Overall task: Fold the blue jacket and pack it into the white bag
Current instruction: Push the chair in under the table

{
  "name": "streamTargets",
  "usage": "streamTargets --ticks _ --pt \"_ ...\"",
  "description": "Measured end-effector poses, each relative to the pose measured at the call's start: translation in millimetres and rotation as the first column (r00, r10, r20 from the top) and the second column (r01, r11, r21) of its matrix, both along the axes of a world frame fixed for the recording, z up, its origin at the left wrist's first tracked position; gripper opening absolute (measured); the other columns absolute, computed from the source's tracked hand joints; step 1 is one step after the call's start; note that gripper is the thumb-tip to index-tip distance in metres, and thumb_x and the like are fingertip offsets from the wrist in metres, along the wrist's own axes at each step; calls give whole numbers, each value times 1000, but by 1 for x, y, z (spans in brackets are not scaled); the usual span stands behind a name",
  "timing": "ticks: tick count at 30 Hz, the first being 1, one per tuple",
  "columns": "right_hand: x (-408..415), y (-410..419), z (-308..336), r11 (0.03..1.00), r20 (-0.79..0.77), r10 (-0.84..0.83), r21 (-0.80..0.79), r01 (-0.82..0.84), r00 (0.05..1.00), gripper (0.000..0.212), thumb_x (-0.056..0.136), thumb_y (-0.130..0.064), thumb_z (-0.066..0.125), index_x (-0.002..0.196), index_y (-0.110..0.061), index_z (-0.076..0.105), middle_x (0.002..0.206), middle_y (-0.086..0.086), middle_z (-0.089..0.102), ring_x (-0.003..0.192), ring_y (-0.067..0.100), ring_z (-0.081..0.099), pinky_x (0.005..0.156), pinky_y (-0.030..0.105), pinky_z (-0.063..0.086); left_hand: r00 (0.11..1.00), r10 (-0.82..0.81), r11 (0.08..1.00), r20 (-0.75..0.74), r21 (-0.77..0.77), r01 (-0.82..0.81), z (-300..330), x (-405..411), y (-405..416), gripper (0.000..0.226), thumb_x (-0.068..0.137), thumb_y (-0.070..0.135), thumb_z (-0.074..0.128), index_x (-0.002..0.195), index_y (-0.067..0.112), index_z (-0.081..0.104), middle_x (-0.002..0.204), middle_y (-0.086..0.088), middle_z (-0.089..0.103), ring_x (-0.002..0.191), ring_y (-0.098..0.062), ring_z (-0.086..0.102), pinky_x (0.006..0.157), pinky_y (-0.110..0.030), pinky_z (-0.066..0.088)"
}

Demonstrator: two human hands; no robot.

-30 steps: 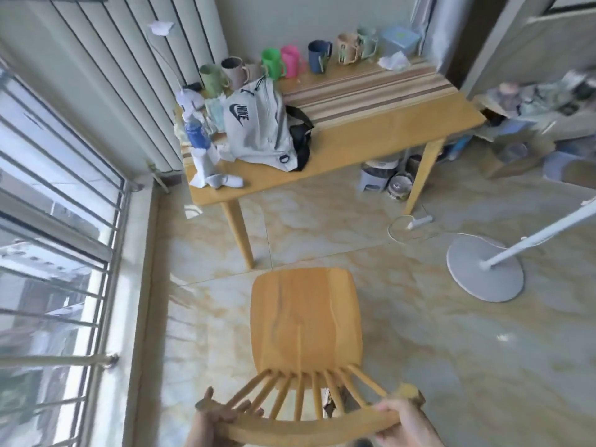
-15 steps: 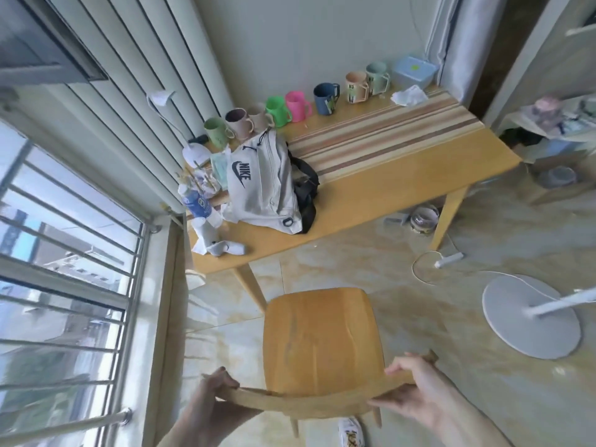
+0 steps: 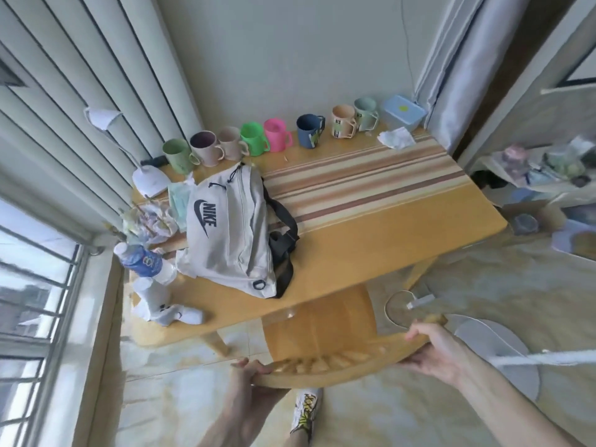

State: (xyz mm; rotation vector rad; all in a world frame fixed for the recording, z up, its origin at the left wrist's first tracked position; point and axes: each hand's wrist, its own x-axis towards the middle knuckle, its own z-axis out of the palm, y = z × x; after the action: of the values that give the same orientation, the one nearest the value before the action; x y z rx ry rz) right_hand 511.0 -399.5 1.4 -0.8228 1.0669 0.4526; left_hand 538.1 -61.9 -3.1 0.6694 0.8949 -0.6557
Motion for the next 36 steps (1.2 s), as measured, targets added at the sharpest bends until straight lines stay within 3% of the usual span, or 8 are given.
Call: streamTargets --ticks 3,7,12,20,24,27,31,36 --pt "39 -28 -8 1000 -5 -9 12 9 1000 30 88 11 46 85 -17 39 122 24 43 112 59 65 91 68 57 998 60 998 1 -20 -60 -21 27 -28 47 73 -15 44 89 27 31 132 -48 51 119 -59 59 105 -69 42" --pt "81 -51 -22 996 -22 -65 59 67 998 30 92 11 39 89 -19 35 120 20 35 93 55 71 69 61 64 994 109 994 5 -8 -109 -38 63 -53 50 80 -16 41 100 28 30 121 -27 56 118 -62 58 106 -71 39" --pt "105 -63 -38 992 -36 -86 90 89 996 43 80 16 49 92 -23 38 149 19 32 99 57 71 77 64 63 995 92 995 -38 29 -91 -50 92 -64 61 62 -12 52 104 28 33 126 -28 44 117 -65 56 101 -73 42" --pt "103 -69 -45 997 -127 -76 -31 73 989 40 93 13 38 99 -26 44 112 28 55 111 56 66 112 64 40 996 23 996 -88 84 -15 -64 88 -66 55 82 -17 45 115 25 34 115 -33 53 106 -51 60 96 -62 51" --pt "107 -58 -42 951 -217 -30 -308 -39 976 31 96 1 55 120 -15 48 105 24 66 91 41 76 91 52 58 982 -78 915 -174 378 140 -60 91 -69 47 86 -7 66 126 7 46 114 -27 67 90 -33 70 70 -39 63" --pt "98 -51 -43 506 -383 214 -743 -438 899 67 88 -23 75 142 -11 38 132 24 64 114 43 66 94 51 56 944 -252 640 -215 694 329 -56 89 -69 60 80 12 80 131 6 48 114 -20 64 95 -33 68 72 -38 58" --pt "76 -45 -52 -325 -556 590 -827 -458 586 56 94 -54 50 139 -21 59 150 21 55 141 49 43 111 63 42 536 -810 -224 -237 970 89 -51 76 -74 34 91 46 64 117 25 66 133 -9 62 124 -33 54 101 -46 43" --pt "66 -54 -59 -534 -674 655 -733 -421 343 62 96 -65 29 92 -21 72 107 9 72 121 39 55 113 73 26 78 -903 -429 -422 891 -148 -55 51 -106 45 101 56 35 106 26 69 101 -2 75 99 -30 65 100 -45 45"
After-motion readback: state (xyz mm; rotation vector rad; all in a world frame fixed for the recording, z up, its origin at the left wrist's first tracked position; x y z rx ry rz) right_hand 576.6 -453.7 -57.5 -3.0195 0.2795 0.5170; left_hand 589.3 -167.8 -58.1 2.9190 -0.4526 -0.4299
